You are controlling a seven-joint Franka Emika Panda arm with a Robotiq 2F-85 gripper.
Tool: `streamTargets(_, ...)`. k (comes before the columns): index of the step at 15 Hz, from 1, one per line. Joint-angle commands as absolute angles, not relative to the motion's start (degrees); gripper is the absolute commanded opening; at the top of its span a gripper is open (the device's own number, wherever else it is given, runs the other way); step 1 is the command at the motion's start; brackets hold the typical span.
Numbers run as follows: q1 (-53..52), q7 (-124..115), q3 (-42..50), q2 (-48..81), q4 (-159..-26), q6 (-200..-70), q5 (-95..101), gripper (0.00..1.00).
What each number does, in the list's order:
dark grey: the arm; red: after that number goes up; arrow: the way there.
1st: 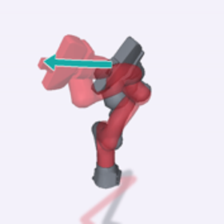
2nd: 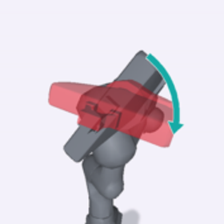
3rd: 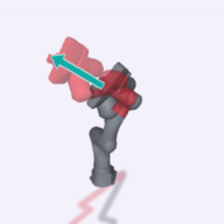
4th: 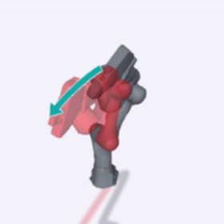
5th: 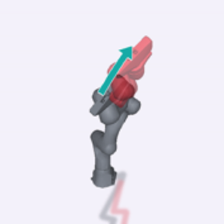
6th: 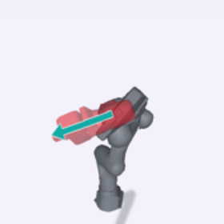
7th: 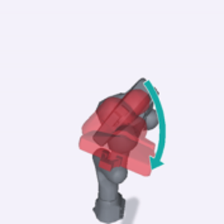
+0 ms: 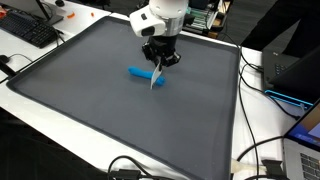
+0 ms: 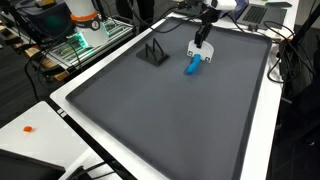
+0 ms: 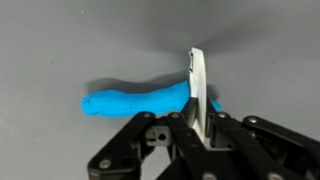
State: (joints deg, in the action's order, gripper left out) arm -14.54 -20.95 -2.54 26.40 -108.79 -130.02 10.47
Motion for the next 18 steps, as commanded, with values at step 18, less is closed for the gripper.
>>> streamTargets(18,-12.68,-19.63,-1.72,22.73,-108.74,-129.17,10.84,0.02)
